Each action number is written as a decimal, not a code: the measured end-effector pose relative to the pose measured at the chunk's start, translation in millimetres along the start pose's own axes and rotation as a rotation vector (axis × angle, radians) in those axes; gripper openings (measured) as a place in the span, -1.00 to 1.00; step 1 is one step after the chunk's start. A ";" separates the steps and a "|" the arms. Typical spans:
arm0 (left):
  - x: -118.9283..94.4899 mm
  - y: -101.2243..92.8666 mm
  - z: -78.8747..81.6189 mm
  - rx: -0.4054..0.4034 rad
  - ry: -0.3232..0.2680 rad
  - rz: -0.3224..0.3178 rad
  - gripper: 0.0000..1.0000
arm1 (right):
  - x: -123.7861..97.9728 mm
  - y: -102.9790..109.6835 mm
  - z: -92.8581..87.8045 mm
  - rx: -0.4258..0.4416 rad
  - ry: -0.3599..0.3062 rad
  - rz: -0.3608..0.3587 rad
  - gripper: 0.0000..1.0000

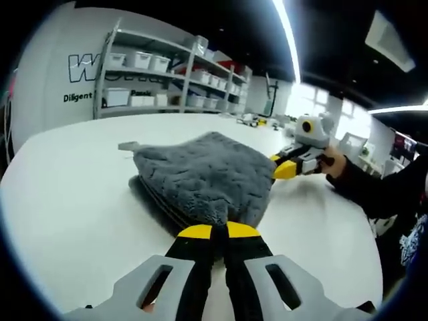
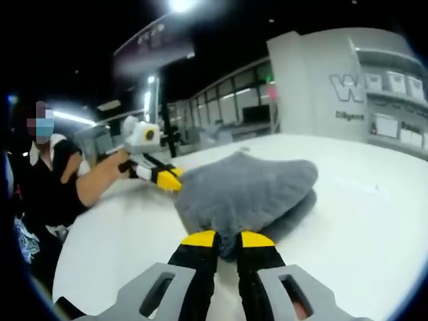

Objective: Open the folded towel by lifting each exposed corner and separating the folded layers until the towel lies flat within the target outline without major curled edges

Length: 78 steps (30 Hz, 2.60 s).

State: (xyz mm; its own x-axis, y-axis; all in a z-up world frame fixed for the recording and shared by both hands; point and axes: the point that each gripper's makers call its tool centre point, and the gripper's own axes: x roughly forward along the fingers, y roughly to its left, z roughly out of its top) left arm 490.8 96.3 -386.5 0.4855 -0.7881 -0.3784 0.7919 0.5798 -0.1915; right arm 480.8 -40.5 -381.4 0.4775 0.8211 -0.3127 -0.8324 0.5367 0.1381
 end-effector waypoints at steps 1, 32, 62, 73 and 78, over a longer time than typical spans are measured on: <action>-0.5 -1.1 -0.8 0.002 0.002 -0.003 -0.93 | -0.3 1.3 -1.2 -0.002 0.002 0.001 -0.90; -25.5 -36.8 -16.4 0.074 0.054 -0.183 -0.93 | -14.3 38.1 -13.3 -0.014 0.044 0.110 -0.87; -32.5 -61.3 -27.9 0.066 0.095 -0.302 -0.93 | -33.9 61.5 -23.8 -0.005 0.088 0.230 -0.85; -33.6 -65.1 -30.7 0.062 0.100 -0.316 -0.93 | -35.8 63.4 -25.8 -0.010 0.094 0.234 -0.85; -33.8 -65.4 -31.0 0.058 0.100 -0.317 -0.93 | -37.2 64.4 -25.7 -0.017 0.093 0.232 -0.84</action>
State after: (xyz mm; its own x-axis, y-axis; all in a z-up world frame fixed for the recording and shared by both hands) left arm 411.1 91.4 -389.3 0.1752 -0.9014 -0.3959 0.9188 0.2941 -0.2630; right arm 402.1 -41.4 -385.0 0.2459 0.8999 -0.3602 -0.9216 0.3322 0.2006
